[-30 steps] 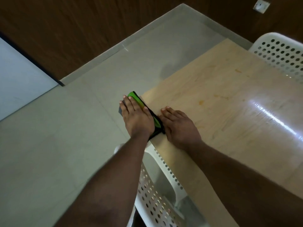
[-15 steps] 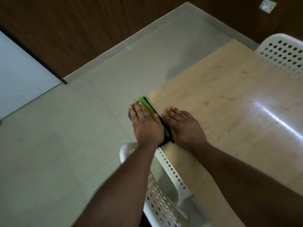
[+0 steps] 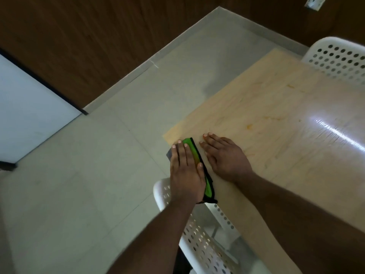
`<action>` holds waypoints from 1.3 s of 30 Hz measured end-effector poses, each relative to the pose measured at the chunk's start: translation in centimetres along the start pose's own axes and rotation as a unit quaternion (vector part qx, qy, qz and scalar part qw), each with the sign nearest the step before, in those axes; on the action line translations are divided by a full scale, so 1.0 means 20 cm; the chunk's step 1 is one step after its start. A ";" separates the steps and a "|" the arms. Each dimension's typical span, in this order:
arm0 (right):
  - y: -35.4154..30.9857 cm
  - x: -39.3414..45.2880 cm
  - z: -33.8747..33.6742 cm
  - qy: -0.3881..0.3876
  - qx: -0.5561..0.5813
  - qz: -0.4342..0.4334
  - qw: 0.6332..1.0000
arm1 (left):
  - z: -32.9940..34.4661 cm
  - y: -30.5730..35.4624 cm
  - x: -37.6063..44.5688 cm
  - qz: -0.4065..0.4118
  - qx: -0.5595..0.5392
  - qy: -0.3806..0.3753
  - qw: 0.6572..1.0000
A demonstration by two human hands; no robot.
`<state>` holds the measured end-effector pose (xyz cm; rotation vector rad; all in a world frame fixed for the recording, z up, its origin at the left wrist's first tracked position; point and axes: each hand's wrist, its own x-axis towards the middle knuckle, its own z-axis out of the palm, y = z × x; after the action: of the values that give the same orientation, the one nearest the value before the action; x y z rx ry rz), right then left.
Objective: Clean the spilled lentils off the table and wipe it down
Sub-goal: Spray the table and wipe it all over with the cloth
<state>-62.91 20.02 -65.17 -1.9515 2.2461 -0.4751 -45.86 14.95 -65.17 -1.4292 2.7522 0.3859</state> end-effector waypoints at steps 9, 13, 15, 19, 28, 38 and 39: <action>0.01 0.00 0.02 0.027 0.010 0.122 0.992 | -0.14 -0.25 0.79 0.092 0.051 -0.040 0.994; -0.07 0.13 0.00 0.084 0.026 0.282 0.956 | -0.15 -0.28 0.83 0.196 0.052 -0.030 0.979; -0.09 0.27 0.00 0.111 0.034 0.324 0.939 | -0.18 -0.35 0.78 0.244 0.058 -0.027 0.968; -0.02 0.50 -0.04 0.124 0.037 0.364 0.922 | -0.21 -0.47 0.78 0.330 0.050 -0.063 0.941; 0.04 0.57 0.05 0.081 -0.031 0.400 0.913 | -0.15 -0.13 1.29 0.422 0.009 -0.108 0.900; 0.01 0.56 0.00 0.065 -0.018 0.434 0.898 | -0.21 -0.34 1.02 0.392 0.034 -0.094 0.914; 0.01 0.56 0.00 0.061 -0.017 0.436 0.898 | -0.22 -0.40 0.98 0.389 0.033 -0.106 0.915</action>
<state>-64.78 9.12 -64.02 -0.7442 2.8774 -0.4230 -50.47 -6.22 -65.10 -0.1884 2.9726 0.4084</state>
